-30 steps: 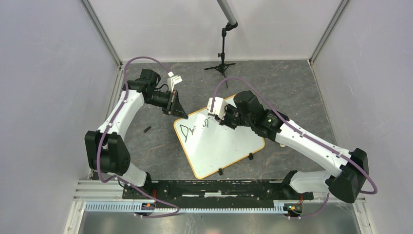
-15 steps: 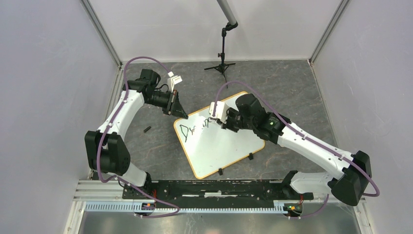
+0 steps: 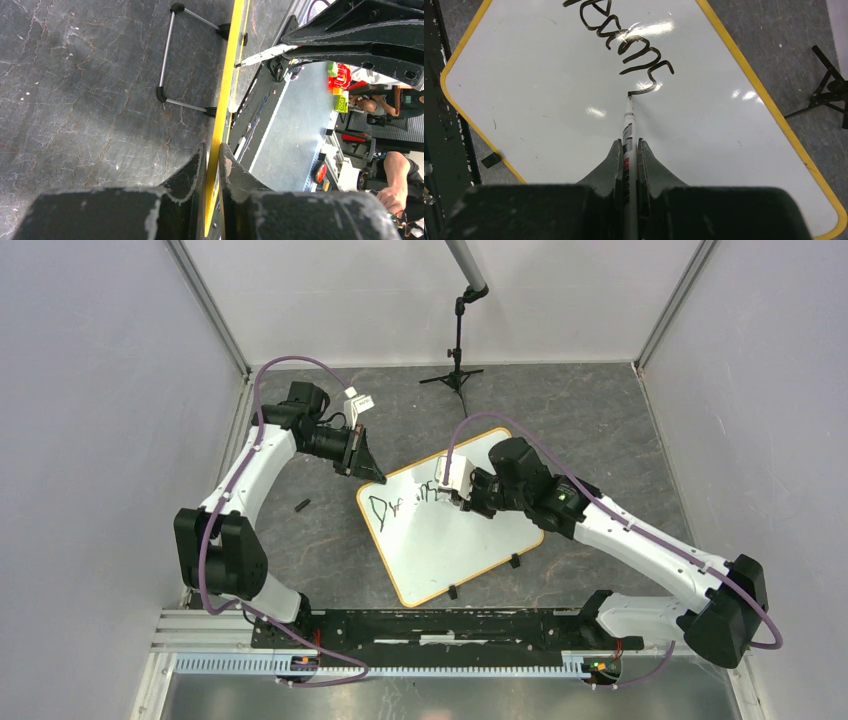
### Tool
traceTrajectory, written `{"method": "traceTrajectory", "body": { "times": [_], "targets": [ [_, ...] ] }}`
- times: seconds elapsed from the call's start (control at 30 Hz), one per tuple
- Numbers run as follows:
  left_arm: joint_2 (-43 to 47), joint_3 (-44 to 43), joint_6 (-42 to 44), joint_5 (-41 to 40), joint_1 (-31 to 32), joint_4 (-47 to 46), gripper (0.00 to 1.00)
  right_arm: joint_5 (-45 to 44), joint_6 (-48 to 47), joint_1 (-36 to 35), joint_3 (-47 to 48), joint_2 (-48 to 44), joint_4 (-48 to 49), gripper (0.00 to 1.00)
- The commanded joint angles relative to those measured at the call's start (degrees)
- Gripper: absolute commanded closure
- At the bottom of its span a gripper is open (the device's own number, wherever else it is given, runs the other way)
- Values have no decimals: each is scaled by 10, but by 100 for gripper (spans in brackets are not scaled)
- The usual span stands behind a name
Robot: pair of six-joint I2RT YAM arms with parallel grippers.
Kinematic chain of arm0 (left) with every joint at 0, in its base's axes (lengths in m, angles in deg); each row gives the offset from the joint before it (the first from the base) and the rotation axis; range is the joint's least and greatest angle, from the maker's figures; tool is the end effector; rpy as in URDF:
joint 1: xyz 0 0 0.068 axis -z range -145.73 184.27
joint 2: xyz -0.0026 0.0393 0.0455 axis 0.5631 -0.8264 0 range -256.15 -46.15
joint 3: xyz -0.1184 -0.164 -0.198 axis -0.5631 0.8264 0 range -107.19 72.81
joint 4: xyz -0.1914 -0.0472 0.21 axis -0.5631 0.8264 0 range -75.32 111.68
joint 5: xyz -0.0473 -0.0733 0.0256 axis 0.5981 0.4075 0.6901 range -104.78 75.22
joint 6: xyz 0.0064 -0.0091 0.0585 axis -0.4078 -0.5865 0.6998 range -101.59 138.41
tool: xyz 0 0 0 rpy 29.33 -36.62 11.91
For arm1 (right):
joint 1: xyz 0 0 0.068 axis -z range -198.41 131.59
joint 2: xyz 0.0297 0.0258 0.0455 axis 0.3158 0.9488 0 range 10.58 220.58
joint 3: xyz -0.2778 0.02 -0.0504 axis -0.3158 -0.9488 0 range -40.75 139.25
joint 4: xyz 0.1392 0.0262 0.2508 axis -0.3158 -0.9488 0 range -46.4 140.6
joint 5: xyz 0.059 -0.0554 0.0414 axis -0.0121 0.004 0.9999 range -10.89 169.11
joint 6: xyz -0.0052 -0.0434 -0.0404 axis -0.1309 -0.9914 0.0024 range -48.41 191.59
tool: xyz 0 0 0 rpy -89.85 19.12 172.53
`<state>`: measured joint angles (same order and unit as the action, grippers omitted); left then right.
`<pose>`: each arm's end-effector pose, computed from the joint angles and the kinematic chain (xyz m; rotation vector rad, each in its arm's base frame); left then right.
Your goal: Write a sentence on the whiteboard
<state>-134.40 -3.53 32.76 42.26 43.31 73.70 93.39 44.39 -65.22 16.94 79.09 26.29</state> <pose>0.3134 -0.0870 0.2978 0.7203 2.3689 -1.3194 0.1934 0.2218 0.3097 -1.4355 1.6673 0.4650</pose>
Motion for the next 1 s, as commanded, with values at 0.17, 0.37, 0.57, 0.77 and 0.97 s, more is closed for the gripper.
{"method": "traceTrajectory", "body": {
  "times": [0.17, 0.37, 0.57, 0.77, 0.97],
  "targets": [
    [-1, -9, 14, -22, 9, -1, 98, 44, 16, 0, 39, 27, 0, 100],
    [1, -8, 14, -22, 9, -1, 98, 65, 20, 9, 61, 5, -4, 100],
    [1, -8, 16, -19, 10, -1, 98, 64, 13, 52, 67, -17, -20, 100],
    [1, -8, 18, -18, 11, -2, 98, 43, 0, 97, 49, -30, -13, 100],
    [-2, -10, 18, -14, 12, -1, 98, 53, -2, 102, 41, -23, -6, 100]
  ]
}}
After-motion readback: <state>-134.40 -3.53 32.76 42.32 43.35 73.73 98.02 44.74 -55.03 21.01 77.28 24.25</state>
